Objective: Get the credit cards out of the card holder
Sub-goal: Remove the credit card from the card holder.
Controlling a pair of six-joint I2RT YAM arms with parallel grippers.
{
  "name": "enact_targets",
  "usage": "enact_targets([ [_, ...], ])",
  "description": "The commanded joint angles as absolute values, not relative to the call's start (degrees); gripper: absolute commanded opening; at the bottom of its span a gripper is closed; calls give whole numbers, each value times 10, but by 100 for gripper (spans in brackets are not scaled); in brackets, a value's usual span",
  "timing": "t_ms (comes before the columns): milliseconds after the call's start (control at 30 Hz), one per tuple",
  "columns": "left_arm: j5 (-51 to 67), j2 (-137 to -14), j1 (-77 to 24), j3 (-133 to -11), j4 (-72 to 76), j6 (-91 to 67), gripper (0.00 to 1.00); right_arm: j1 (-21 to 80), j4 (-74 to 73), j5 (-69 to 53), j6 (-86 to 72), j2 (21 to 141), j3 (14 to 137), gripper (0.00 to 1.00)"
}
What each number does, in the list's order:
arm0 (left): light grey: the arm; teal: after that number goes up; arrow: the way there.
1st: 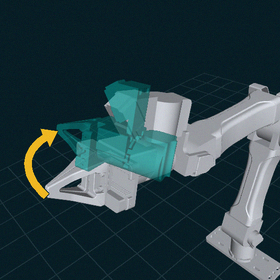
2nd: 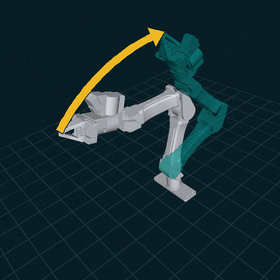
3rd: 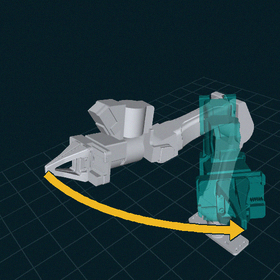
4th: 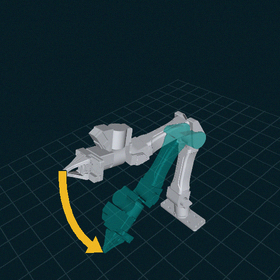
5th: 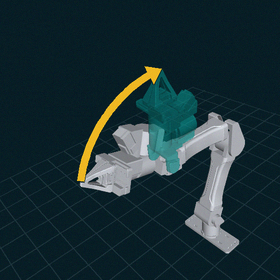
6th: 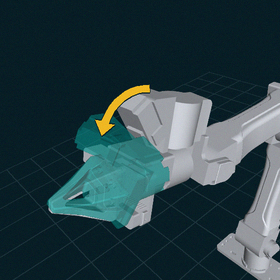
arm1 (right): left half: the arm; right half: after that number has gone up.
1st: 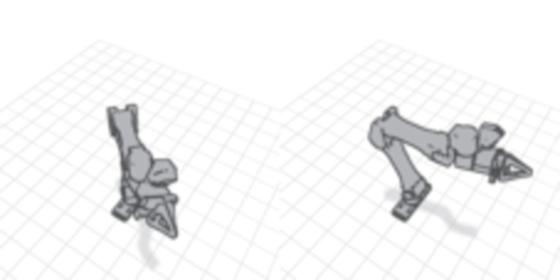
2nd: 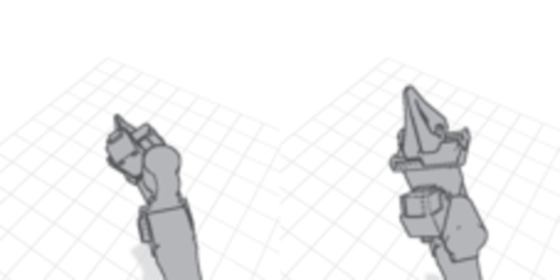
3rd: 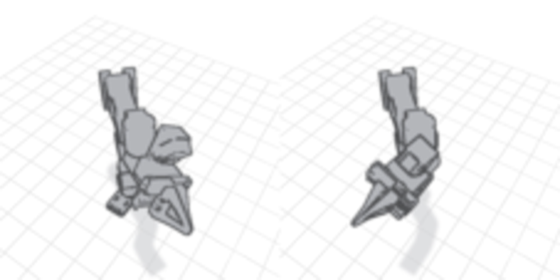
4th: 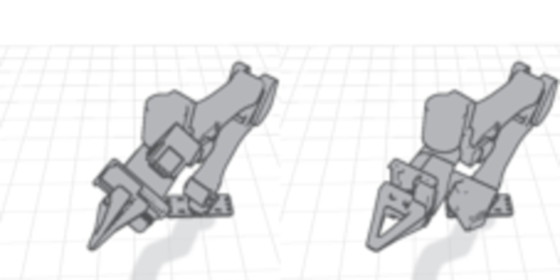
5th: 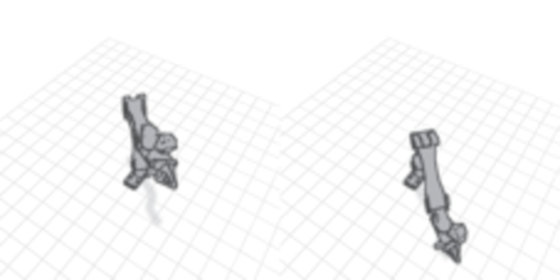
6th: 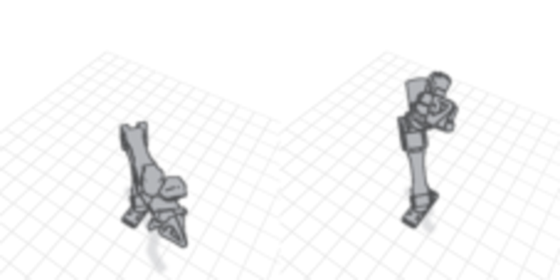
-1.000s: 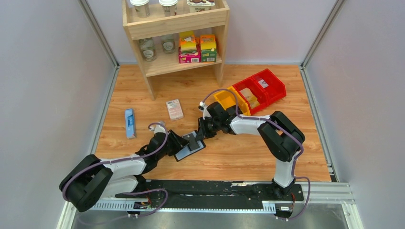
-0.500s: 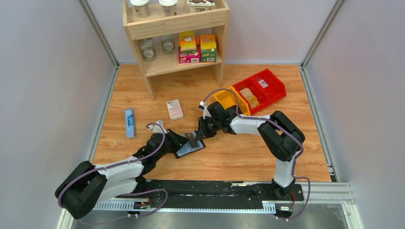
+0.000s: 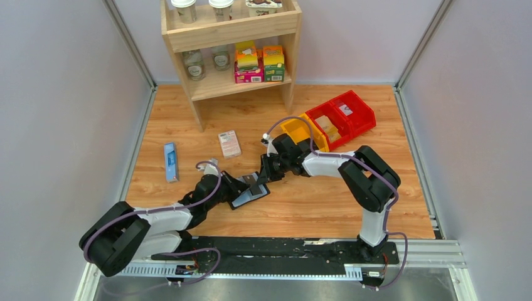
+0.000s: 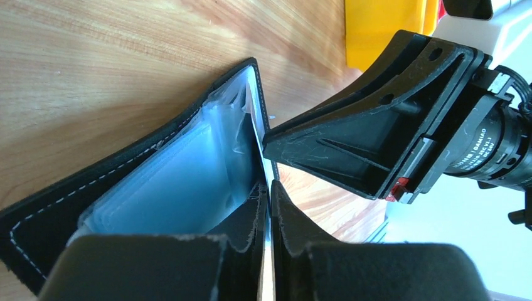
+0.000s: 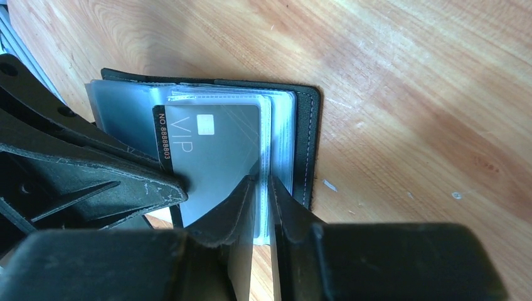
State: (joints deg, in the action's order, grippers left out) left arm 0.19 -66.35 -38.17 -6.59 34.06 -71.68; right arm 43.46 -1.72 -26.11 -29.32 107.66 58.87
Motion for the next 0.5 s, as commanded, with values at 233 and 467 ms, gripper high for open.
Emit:
enact_targets([
  [233,-19,-510,-383,-61,258,-714,1,443,-40,-228,-293,1101,588,16],
  [467,-32,-422,-383,-59,131,-707,0,443,-47,-222,-294,1102,592,15],
])
